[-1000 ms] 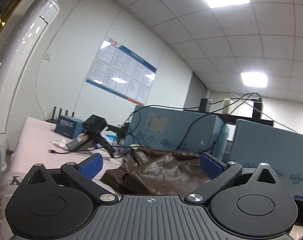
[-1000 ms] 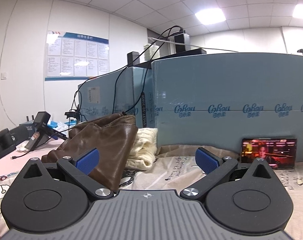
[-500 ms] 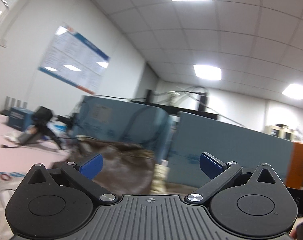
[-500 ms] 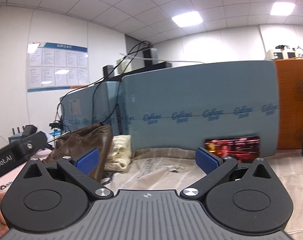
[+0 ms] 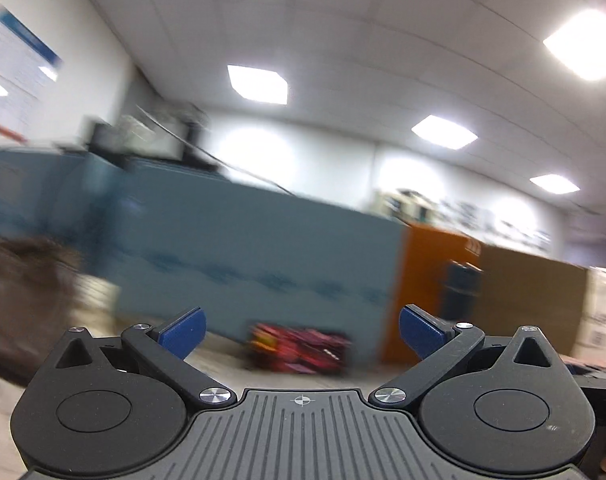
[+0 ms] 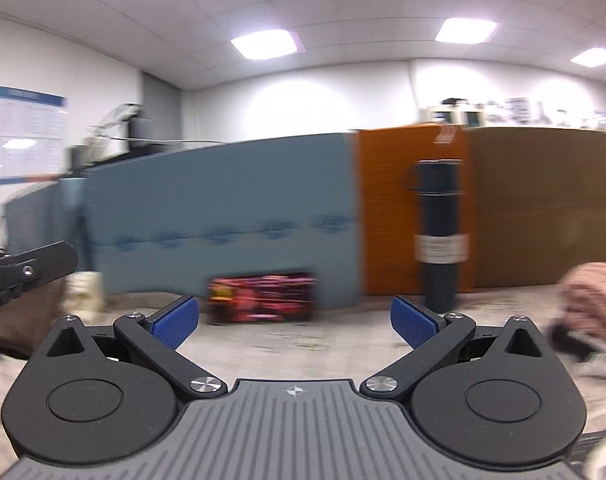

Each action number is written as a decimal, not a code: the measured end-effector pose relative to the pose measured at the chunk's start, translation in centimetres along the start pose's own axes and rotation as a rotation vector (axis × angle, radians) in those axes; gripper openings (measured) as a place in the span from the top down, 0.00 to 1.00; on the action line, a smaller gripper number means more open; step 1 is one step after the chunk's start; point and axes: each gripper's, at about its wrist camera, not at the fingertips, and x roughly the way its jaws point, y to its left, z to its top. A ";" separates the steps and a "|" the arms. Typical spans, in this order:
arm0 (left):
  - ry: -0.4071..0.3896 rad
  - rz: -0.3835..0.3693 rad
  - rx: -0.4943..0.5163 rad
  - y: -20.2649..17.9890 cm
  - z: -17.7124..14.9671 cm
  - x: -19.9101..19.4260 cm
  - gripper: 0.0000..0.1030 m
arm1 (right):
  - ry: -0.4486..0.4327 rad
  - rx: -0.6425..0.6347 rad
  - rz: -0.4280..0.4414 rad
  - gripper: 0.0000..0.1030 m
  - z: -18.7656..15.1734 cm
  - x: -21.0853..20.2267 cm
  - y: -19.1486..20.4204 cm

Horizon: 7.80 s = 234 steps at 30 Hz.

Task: Fold clothes
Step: 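Turn both tools toward the pink sweater on the table, then grasp the pink sweater with the right gripper and lift it, then grasp the sweater with the left gripper while the right gripper holds it up, then lift the sweater with both grippers and stretch it out over the table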

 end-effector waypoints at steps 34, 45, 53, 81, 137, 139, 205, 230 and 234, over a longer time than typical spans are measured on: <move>0.390 -0.387 -0.063 -19.9 -8.2 17.8 0.00 | 0.102 0.265 -0.504 0.77 0.9 6.3 -27.0; 0.389 -0.457 0.021 -24.4 -9.2 21.5 0.01 | -0.181 0.483 -0.560 0.79 2.2 -1.2 -29.9; 0.436 -0.564 0.154 -29.3 -11.1 21.7 0.01 | -0.333 0.610 -0.611 0.79 2.3 -5.3 -31.8; 0.450 -0.617 0.307 -34.0 -12.1 21.8 0.79 | -0.312 0.600 -0.568 0.79 1.9 -4.6 -31.6; 0.353 -0.826 0.162 -33.1 -10.8 20.0 0.86 | -0.319 0.512 -0.378 0.79 1.8 -3.9 -29.3; 0.321 -0.839 0.133 -32.3 -10.0 19.1 0.86 | -0.373 0.500 -0.224 0.79 1.8 -4.3 -28.7; 0.449 -0.442 0.088 4.1 -4.7 2.9 0.81 | 0.668 -0.609 0.232 0.16 0.9 11.1 -3.7; 0.329 -0.285 0.070 6.8 -1.2 3.0 0.87 | -0.030 0.360 0.046 0.89 9.5 5.3 -13.2; 0.224 -0.161 0.076 9.2 1.6 2.9 0.87 | -0.125 0.446 0.031 0.90 11.4 4.6 -13.1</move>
